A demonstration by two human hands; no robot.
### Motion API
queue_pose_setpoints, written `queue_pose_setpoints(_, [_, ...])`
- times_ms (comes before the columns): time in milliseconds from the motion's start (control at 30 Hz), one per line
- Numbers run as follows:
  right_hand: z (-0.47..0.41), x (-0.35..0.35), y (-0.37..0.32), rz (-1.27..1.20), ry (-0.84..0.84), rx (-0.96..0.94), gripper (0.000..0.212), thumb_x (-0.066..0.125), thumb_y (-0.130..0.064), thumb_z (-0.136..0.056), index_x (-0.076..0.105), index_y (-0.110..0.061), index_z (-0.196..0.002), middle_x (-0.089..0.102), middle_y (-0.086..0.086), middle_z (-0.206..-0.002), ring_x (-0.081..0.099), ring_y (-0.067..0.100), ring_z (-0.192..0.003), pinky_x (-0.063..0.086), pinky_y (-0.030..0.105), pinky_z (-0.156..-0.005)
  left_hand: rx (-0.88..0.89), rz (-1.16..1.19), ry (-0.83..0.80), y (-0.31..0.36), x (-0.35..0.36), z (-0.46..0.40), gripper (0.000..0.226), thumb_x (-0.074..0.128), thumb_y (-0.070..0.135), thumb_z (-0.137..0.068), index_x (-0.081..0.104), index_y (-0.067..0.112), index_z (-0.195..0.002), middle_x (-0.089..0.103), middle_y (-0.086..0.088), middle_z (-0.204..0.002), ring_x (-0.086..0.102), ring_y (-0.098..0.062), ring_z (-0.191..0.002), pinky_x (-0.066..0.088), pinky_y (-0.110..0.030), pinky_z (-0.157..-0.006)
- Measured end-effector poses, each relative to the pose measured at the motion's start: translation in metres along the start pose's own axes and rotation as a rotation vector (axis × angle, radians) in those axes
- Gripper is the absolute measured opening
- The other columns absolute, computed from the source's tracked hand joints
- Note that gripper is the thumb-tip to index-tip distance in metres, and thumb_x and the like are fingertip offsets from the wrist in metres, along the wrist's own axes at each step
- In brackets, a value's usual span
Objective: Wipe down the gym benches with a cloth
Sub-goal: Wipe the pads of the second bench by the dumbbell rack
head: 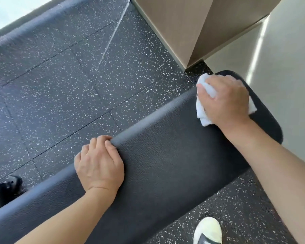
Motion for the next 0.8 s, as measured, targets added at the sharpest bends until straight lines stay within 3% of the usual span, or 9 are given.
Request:
queue_pose_setpoints(100, [0.000, 0.005, -0.021, 0.023, -0.027, 0.067, 0.026, 0.062, -0.030, -0.094, 0.057, -0.013, -0.075, 0.058, 0.009, -0.069, 0.055, 0.036, -0.068, 0.037, 0.043, -0.064, -0.018, 0.014, -0.008, 0.000, 0.000, 0.000, 0.038, 0.027, 0.032, -0.102, 0.063, 0.020, -0.107, 0.067, -0.005, -0.103, 0.059, -0.036, -0.098, 0.039, -0.049, -0.092])
queue_pose_setpoints(233, [0.022, 0.033, -0.119, -0.089, -0.130, -0.048, 0.021, 0.071, -0.029, -0.087, 0.061, -0.016, -0.074, 0.060, 0.004, -0.067, 0.056, 0.031, -0.065, 0.030, 0.037, -0.063, -0.018, 0.018, -0.020, 0.000, 0.000, 0.000, 0.039, 0.025, 0.033, -0.102, 0.062, 0.022, -0.107, 0.067, -0.004, -0.105, 0.059, -0.035, -0.099, 0.039, -0.049, -0.091])
queue_pose_setpoints(333, [0.050, 0.056, -0.196, -0.209, -0.222, -0.194, 0.017, 0.068, -0.027, -0.090, 0.063, -0.019, -0.077, 0.062, 0.001, -0.070, 0.057, 0.029, -0.068, 0.030, 0.038, -0.064, -0.035, 0.003, -0.030, -0.001, 0.002, 0.000, 0.036, 0.023, 0.034, -0.100, 0.054, 0.021, -0.091, 0.065, -0.005, -0.096, 0.056, -0.035, -0.094, 0.038, -0.047, -0.086])
queue_pose_setpoints(400, [0.058, 0.062, -0.210, -0.233, -0.232, -0.241, 0.014, 0.071, -0.029, -0.090, 0.066, -0.019, -0.081, 0.064, 0.000, -0.072, 0.057, 0.027, -0.070, 0.031, 0.038, -0.065, -0.043, 0.000, -0.039, -0.001, 0.003, -0.001, 0.033, 0.020, 0.036, -0.098, 0.047, 0.021, -0.085, 0.062, -0.004, -0.093, 0.054, -0.034, -0.093, 0.036, -0.047, -0.084])
queue_pose_setpoints(500, [0.056, 0.051, -0.192, -0.289, -0.175, -0.324, 0.019, 0.078, -0.029, -0.086, 0.067, -0.015, -0.079, 0.060, 0.002, -0.069, 0.054, 0.028, -0.067, 0.036, 0.039, -0.063, -0.032, -0.004, -0.031, -0.001, 0.004, -0.002, 0.037, 0.019, 0.036, -0.099, 0.052, 0.022, -0.090, 0.065, -0.005, -0.098, 0.055, -0.035, -0.096, 0.038, -0.048, -0.087])
queue_pose_setpoints(600, [0.047, 0.033, -0.148, -0.192, -0.117, -0.463, 0.018, 0.074, -0.028, -0.090, 0.070, -0.012, -0.085, 0.060, 0.004, -0.070, 0.055, 0.028, -0.064, 0.042, 0.039, -0.058, 0.005, -0.009, -0.009, 0.002, 0.000, 0.000, 0.043, 0.022, 0.034, -0.101, 0.063, 0.019, -0.106, 0.068, -0.007, -0.107, 0.058, -0.038, -0.101, 0.040, -0.050, -0.092])
queue_pose_setpoints(733, [0.003, 0.007, -0.028, -0.071, -0.028, -0.108, 0.026, 0.064, -0.031, -0.097, 0.066, -0.009, -0.083, 0.062, 0.007, -0.071, 0.057, 0.035, -0.069, 0.044, 0.044, -0.065, 0.011, -0.011, -0.016, 0.002, 0.000, 0.000, 0.041, 0.024, 0.033, -0.102, 0.063, 0.018, -0.108, 0.069, -0.008, -0.107, 0.059, -0.038, -0.100, 0.040, -0.051, -0.092])
queue_pose_setpoints(800, [-0.002, 0.001, -0.004, -0.021, 0.000, 0.022, 0.027, 0.061, -0.030, -0.097, 0.064, -0.008, -0.082, 0.060, 0.009, -0.070, 0.056, 0.036, -0.069, 0.044, 0.046, -0.065, 0.005, -0.002, -0.010, 0.001, 0.000, 0.000, 0.041, 0.025, 0.033, -0.102, 0.063, 0.018, -0.108, 0.069, -0.008, -0.107, 0.059, -0.038, -0.100, 0.041, -0.051, -0.093])
Point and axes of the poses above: each hand's wrist, its own z-axis away from the middle knuckle, its own x-axis out of the palm, y = z × x, the point moved 6 cm from there along -z, towards the middle knuckle
